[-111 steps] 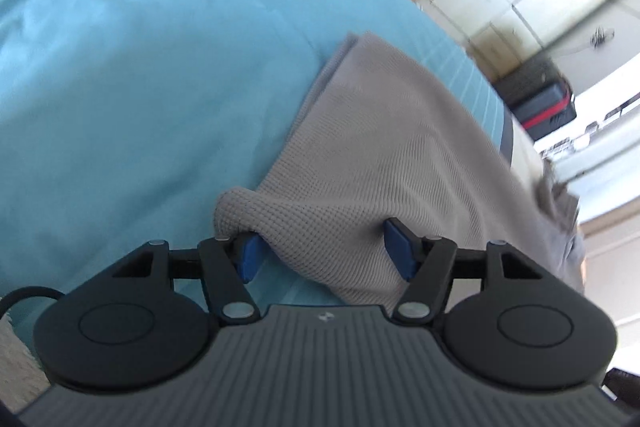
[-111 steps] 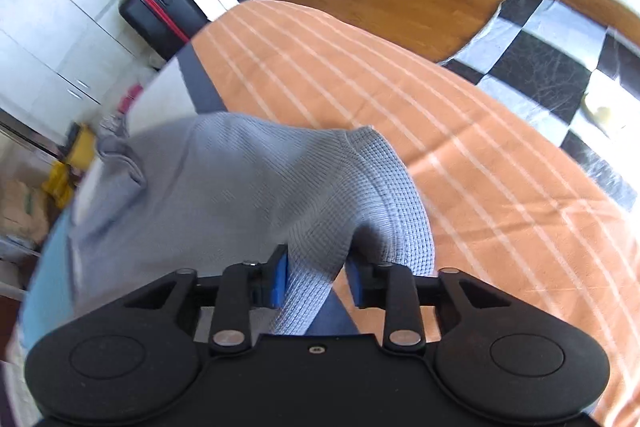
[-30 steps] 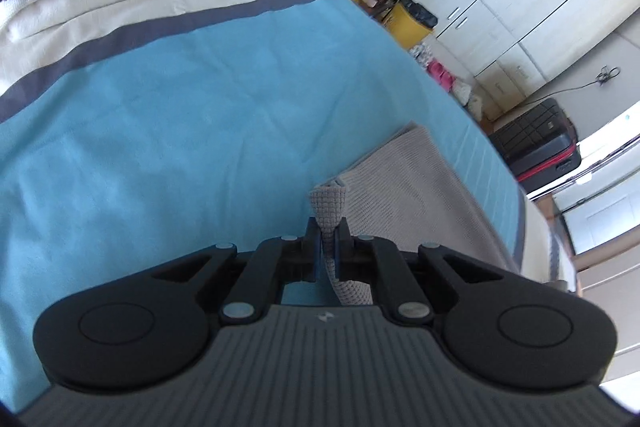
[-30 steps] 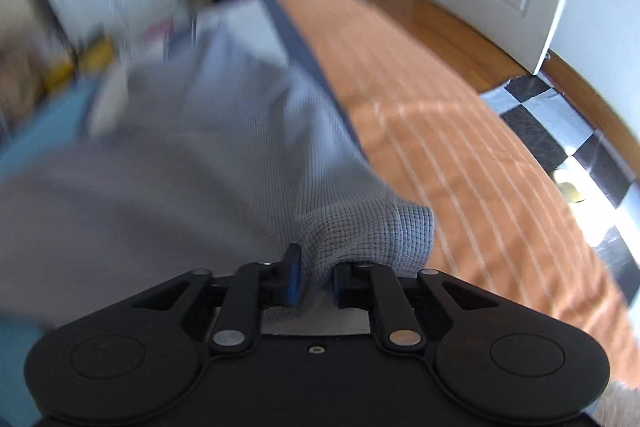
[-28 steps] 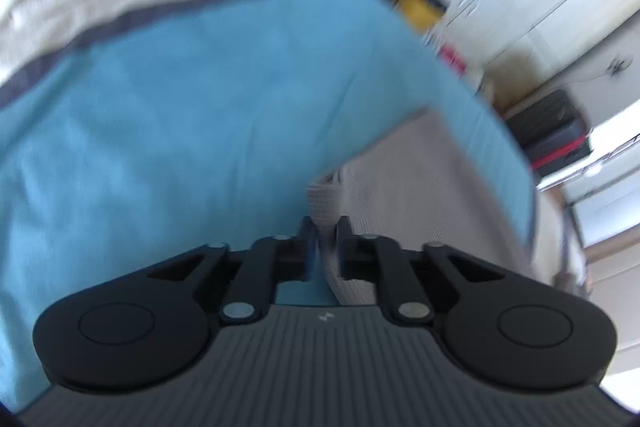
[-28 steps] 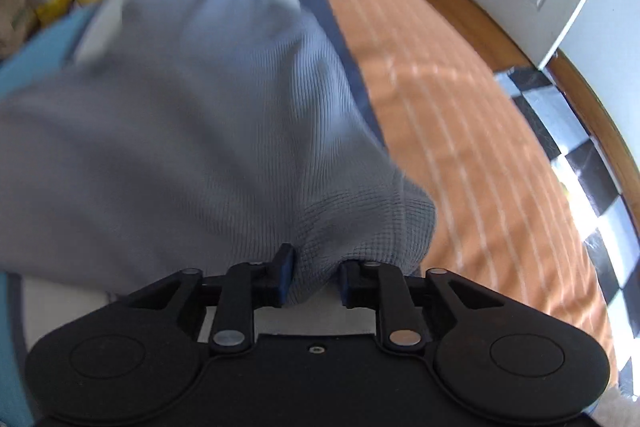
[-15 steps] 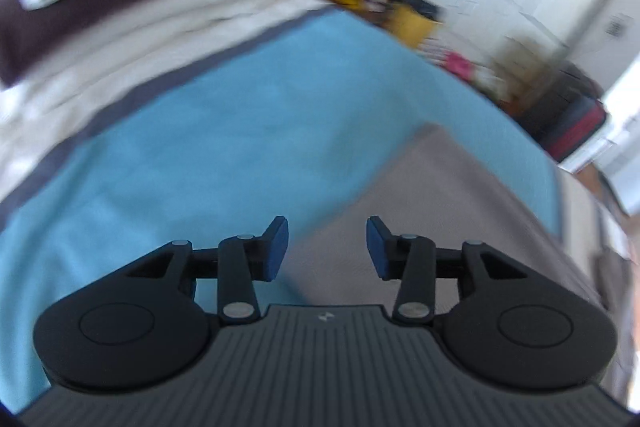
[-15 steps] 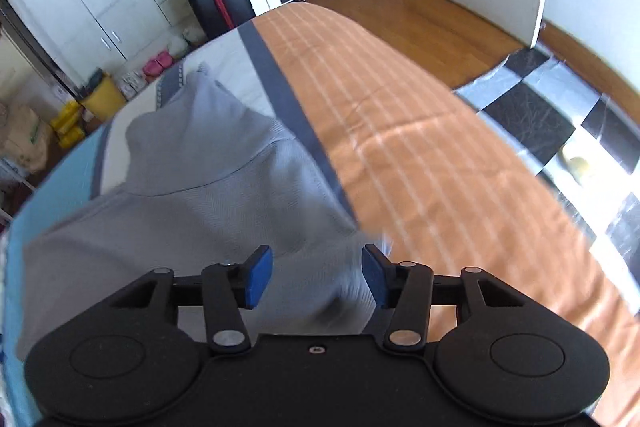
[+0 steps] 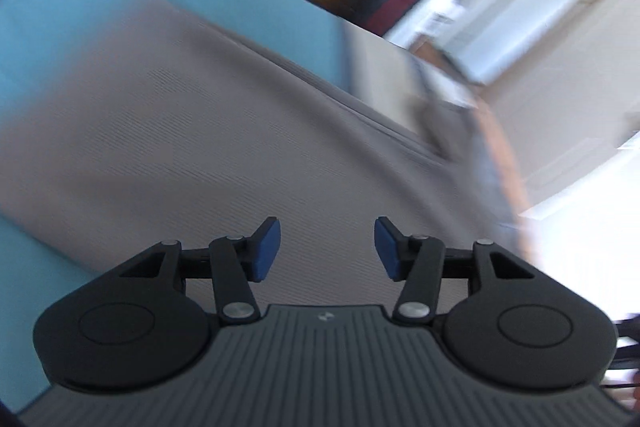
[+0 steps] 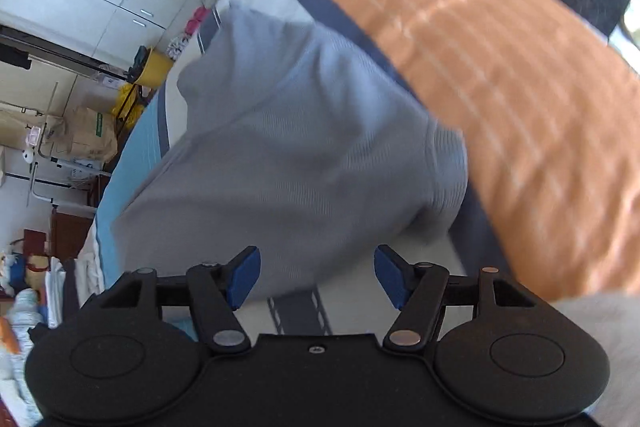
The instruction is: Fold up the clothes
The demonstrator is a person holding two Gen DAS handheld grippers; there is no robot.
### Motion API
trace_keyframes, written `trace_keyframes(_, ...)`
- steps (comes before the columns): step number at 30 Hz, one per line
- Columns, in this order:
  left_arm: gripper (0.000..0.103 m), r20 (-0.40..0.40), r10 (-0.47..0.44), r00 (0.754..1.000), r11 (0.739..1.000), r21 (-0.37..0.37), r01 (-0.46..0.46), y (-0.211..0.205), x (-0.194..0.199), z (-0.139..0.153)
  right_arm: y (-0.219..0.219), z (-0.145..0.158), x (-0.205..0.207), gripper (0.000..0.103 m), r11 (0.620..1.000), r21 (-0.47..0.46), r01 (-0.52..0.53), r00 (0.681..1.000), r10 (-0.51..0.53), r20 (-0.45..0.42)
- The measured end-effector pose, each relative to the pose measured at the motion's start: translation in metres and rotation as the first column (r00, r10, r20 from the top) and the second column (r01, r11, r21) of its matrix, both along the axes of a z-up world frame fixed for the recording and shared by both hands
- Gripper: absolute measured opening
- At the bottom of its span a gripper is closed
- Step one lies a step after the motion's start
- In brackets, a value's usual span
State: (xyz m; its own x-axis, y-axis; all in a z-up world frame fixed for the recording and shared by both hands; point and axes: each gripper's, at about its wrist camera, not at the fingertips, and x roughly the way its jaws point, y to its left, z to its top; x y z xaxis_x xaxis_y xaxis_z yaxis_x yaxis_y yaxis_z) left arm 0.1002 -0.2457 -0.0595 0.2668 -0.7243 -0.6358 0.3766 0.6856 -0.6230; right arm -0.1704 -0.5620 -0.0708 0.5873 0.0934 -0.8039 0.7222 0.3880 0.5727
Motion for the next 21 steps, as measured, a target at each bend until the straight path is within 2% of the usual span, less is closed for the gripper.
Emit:
trace_keyframes(2, 0.051, -0.039, -0.069, 0.997, 0.997, -0.045, 0.067, -0.021, -0.012, -0.007, 0.0, -0.015, 0.008, 0.069, 0.999, 0.026, 0.033, 0.999, -0.032, -0.028)
trace_keyframes(4, 0.051, -0.056, -0.122, 0.991, 0.992, -0.025, 0.121, -0.039, -0.023, -0.015, -0.006, -0.038, 0.017, 0.07, 0.991, 0.102, 0.088, 0.996, -0.083, -0.045)
trace_keyframes(6, 0.051, -0.072, -0.158, 0.985, 0.987, 0.007, 0.159, -0.051, -0.032, -0.023, -0.012, -0.068, 0.021, 0.07, 0.964, 0.182, 0.195, 0.98, -0.184, -0.075)
trace_keyframes(9, 0.051, -0.095, -0.167, 0.981, 0.984, 0.044, 0.172, -0.053, -0.039, -0.034, -0.015, -0.078, 0.008, 0.072, 0.921, 0.206, 0.33, 0.94, -0.34, 0.017)
trace_keyframes(10, 0.051, -0.1, -0.166, 0.981, 0.985, 0.035, 0.17, -0.05, -0.039, -0.035, -0.016, -0.072, 0.006, 0.067, 0.923, 0.153, 0.354, 0.929, -0.366, 0.058)
trace_keyframes(12, 0.051, -0.126, -0.155, 0.98, 0.987, 0.022, 0.159, -0.046, -0.036, -0.036, -0.011, -0.048, 0.005, 0.065, 0.92, -0.056, 0.387, 0.919, -0.38, 0.1)
trace_keyframes(13, 0.051, -0.142, -0.147, 0.979, 0.989, 0.014, 0.15, -0.045, -0.035, -0.038, -0.011, -0.039, 0.007, 0.065, 0.917, -0.11, 0.383, 0.921, -0.369, 0.128)
trace_keyframes(14, 0.051, -0.153, -0.142, 0.978, 0.989, 0.007, 0.145, -0.044, -0.033, -0.039, -0.012, -0.036, 0.011, 0.059, 0.922, -0.12, 0.369, 0.924, -0.35, 0.156)
trace_keyframes(16, 0.051, -0.165, -0.139, 0.976, 0.99, -0.001, 0.141, -0.043, -0.032, -0.041, -0.01, -0.028, 0.017, 0.011, 0.917, -0.207, 0.342, 0.937, -0.316, 0.148)
trace_keyframes(17, 0.051, -0.163, -0.14, 0.977, 0.99, -0.001, 0.142, -0.042, -0.033, -0.04, -0.005, -0.022, 0.019, 0.011, 0.906, -0.272, 0.324, 0.945, -0.295, 0.143)
trace_keyframes(19, 0.051, -0.152, -0.14, 0.978, 0.99, 0.011, 0.143, -0.042, -0.036, -0.038, 0.018, 0.005, 0.016, 0.008, 0.85, -0.461, 0.253, 0.967, -0.212, 0.141)
trace_keyframes(21, 0.051, -0.136, -0.144, 0.98, 0.989, 0.024, 0.148, -0.04, -0.04, -0.036, 0.041, 0.029, 0.01, 0.007, 0.756, -0.631, 0.175, 0.985, -0.139, 0.106)
